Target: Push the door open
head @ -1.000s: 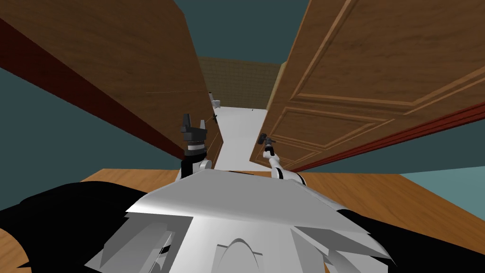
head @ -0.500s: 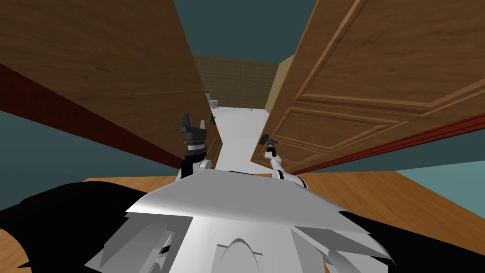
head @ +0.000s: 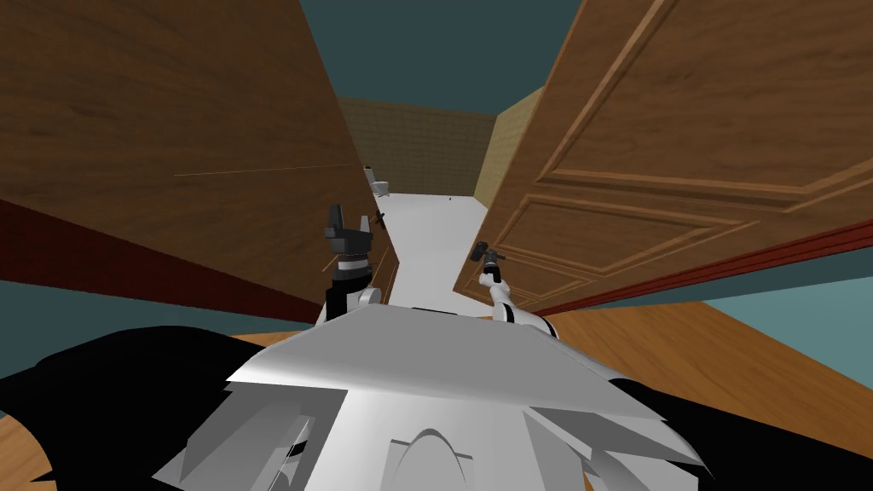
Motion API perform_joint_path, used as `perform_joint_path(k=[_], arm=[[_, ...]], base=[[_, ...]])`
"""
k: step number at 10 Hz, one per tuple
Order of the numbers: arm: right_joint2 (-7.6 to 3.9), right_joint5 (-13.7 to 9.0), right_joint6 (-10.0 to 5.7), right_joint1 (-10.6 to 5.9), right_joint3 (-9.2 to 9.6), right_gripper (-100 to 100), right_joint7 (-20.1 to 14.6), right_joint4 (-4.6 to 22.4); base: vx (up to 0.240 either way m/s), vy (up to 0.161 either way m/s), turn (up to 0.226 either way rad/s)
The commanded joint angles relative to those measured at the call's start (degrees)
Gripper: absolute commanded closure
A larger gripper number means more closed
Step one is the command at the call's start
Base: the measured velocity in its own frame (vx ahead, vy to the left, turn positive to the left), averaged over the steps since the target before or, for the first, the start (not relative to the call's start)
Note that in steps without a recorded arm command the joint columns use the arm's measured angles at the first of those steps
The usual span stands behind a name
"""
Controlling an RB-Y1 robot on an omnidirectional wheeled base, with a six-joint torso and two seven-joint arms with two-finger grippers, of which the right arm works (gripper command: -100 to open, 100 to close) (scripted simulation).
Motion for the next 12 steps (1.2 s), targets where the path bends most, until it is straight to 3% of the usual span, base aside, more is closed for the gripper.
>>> perform_joint_path(k=[1,5,6,12], arm=[[-0.85,-0.4,0.32,0.09,-1.27,100,0.5,-0.3],[-1.5,-1.0,0.32,0.38,-2.74,100,0.9,-0.4],[-1.31,-0.9,0.74,0.72,-2.47,100,0.8,-0.8],[-2.72,-1.8,0.57,1.3,-5.24,100,1.6,-0.7]], base=[[0.166,0.11,-0.076],[0.189,0.096,-0.066],[0.073,0.034,-0.035],[0.187,0.021,-0.04]])
